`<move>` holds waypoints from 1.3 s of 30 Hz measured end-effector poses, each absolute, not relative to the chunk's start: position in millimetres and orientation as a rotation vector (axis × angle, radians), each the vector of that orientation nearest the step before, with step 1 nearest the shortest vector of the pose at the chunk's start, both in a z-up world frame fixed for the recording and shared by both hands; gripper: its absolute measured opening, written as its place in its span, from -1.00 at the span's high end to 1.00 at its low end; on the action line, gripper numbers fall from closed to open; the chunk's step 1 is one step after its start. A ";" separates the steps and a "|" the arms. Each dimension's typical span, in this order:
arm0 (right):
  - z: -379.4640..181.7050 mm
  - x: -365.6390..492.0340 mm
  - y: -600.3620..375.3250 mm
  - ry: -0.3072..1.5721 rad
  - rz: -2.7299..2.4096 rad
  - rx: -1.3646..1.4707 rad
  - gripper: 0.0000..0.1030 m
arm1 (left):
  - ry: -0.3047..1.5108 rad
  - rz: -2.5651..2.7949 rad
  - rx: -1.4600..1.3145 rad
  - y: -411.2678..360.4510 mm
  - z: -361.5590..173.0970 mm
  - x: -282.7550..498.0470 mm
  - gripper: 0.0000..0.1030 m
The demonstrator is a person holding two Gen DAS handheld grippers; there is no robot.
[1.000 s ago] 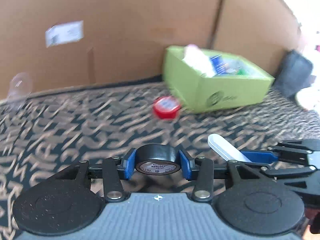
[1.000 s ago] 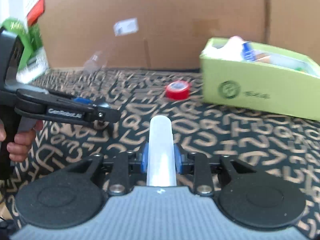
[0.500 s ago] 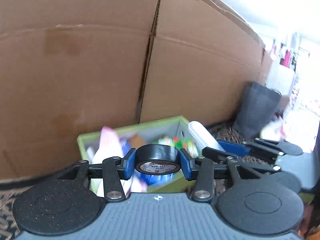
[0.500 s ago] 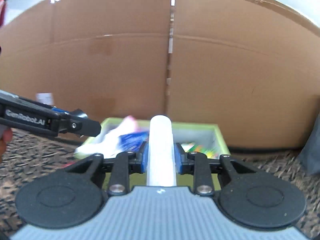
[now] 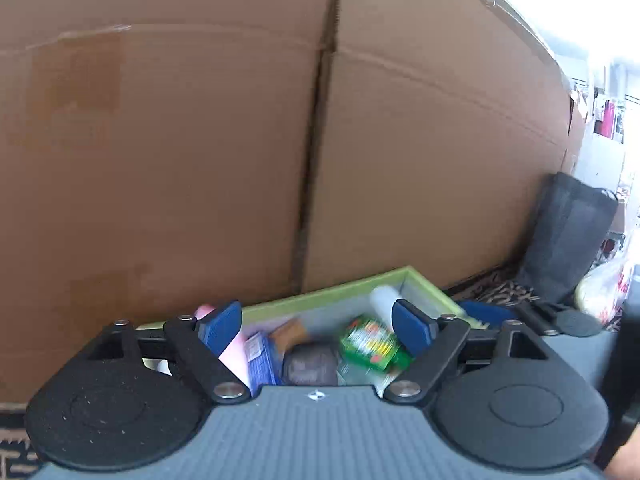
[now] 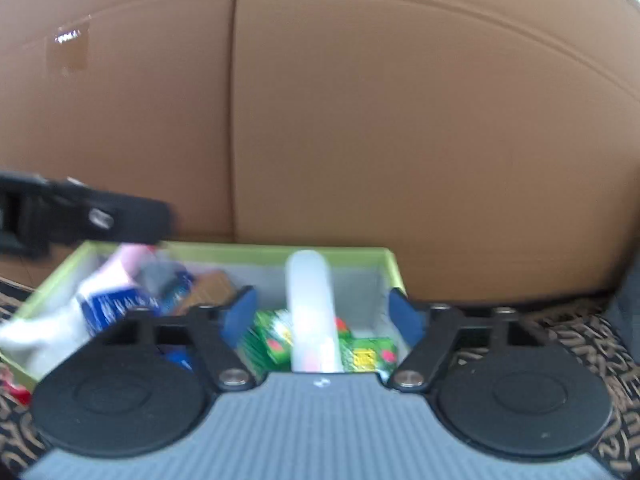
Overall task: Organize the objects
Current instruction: 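Drop the black tape and white tube into the green shoebox, then grasp the clear plastic cup with the left tool while the right tool grasps the red tape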
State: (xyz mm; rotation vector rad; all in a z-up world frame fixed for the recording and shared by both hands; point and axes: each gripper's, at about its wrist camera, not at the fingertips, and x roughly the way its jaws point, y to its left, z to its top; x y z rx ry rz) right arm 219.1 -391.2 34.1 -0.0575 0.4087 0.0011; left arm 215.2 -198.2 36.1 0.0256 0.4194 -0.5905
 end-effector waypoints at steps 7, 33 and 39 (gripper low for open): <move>14.6 107.3 -382.3 0.231 -0.034 0.048 -1.00 | 0.363 -0.537 -0.012 -122.5 7.6 135.4 -0.73; -12.4 109.1 -174.0 0.549 0.365 0.020 -0.52 | 0.525 -0.081 -0.187 67.7 -37.6 78.2 -0.83; -27.8 146.3 -148.6 0.621 0.270 0.006 -0.31 | 0.506 -0.010 -0.164 101.8 -26.5 104.2 -0.83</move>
